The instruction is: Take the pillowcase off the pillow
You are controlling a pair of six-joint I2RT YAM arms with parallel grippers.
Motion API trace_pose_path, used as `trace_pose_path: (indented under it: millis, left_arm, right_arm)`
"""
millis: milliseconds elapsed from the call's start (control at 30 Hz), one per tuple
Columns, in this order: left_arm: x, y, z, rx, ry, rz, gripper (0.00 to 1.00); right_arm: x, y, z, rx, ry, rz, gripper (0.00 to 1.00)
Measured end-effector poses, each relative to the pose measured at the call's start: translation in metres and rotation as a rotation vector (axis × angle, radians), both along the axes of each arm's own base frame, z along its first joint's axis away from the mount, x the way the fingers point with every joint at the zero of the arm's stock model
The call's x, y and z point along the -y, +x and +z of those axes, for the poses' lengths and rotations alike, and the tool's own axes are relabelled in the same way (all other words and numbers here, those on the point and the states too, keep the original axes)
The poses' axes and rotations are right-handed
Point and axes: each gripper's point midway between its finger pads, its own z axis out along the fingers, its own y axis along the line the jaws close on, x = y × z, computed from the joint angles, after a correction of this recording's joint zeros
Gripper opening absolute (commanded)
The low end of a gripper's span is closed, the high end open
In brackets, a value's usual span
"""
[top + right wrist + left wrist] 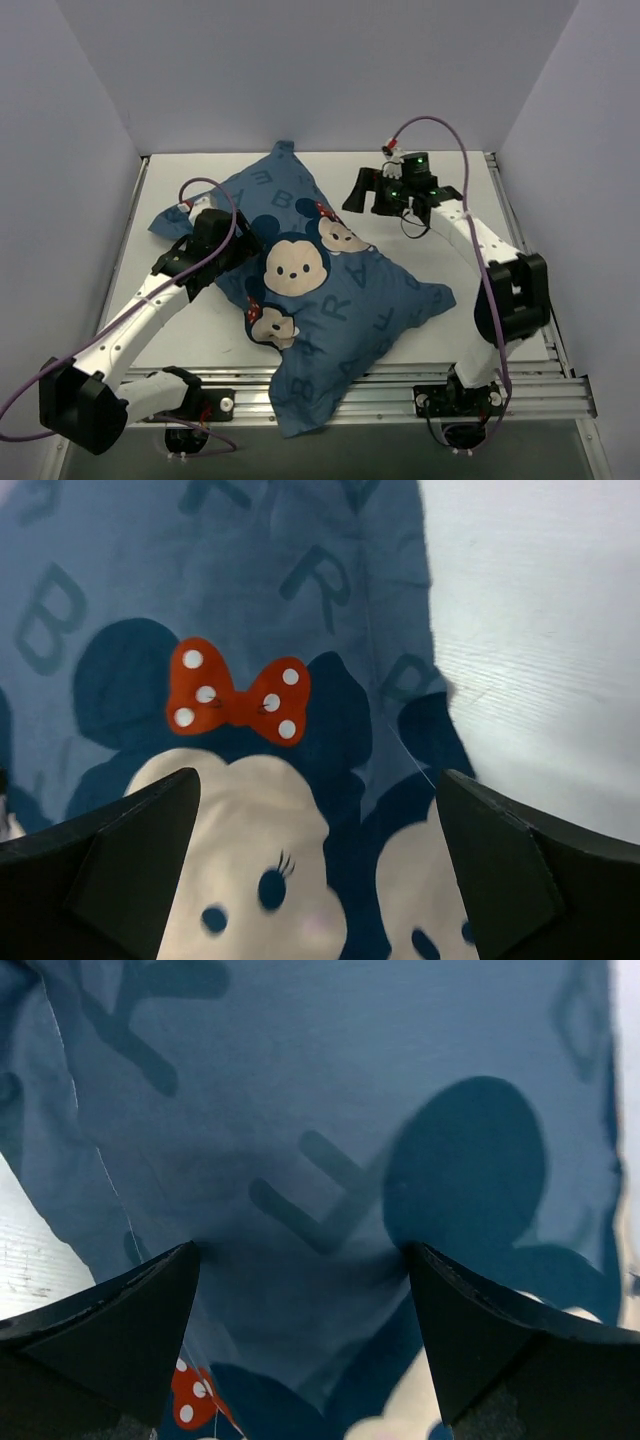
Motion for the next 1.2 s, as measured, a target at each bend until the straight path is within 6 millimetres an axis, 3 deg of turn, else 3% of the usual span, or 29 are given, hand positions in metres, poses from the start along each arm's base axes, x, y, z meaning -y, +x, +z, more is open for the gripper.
trace_pose_path:
  millis: [100,200,300,400,433,467,533,633,733,833,1000,1100,1200]
  left_arm:
    - [-0.002,0.005,-0.024,-0.049,0.002,0.009,0.94]
    - [-0.002,0.005,-0.038,-0.052,-0.012,0.011,0.94]
    - [-0.002,0.003,-0.055,-0.054,-0.04,0.021,0.94]
    - [-0.001,0.0,-0.083,-0.078,-0.064,0.037,0.95]
    - [0.0,0.001,-0.09,-0.087,-0.074,0.041,0.95]
    - [0.003,0.002,-0.096,-0.091,-0.087,0.042,0.95]
    - [0.008,0.008,-0.106,-0.097,-0.108,0.041,0.95]
    - [0.018,0.018,-0.116,-0.102,-0.134,0.032,0.96]
    - [0.034,0.031,-0.116,-0.097,-0.151,0.012,0.96]
    - [0.059,0.052,-0.106,-0.079,-0.166,-0.017,0.98]
    - [0.108,0.079,-0.083,-0.047,-0.185,-0.056,1.0]
    - [0.137,0.077,-0.075,-0.036,-0.205,-0.095,1.0]
    - [0.162,0.064,-0.072,-0.042,-0.233,-0.146,1.0]
  right_arm:
    - [-0.038,0.009,-0.046,-0.08,-0.014,0.133,1.0]
    - [-0.066,0.001,-0.093,-0.175,-0.015,0.239,1.0]
    - [-0.083,-0.008,-0.116,-0.217,0.012,0.317,0.99]
    - [-0.097,-0.013,-0.11,-0.186,0.063,0.398,0.51]
    - [-0.101,-0.015,-0.107,-0.172,0.076,0.422,0.23]
    - [-0.106,-0.018,-0.103,-0.155,0.087,0.45,0.12]
    - [-0.114,-0.023,-0.098,-0.132,0.094,0.488,0.0]
    - [-0.111,-0.025,-0.091,-0.106,0.072,0.503,0.0]
    - [-0.102,-0.024,-0.076,-0.091,0.023,0.481,0.0]
    - [-0.092,-0.012,-0.045,-0.048,-0.049,0.43,0.0]
    - [-0.077,0.011,0.04,0.118,-0.141,0.348,0.0]
    - [-0.081,0.005,0.091,0.222,-0.147,0.349,0.0]
    - [-0.1,-0.013,0.107,0.273,-0.17,0.393,0.0]
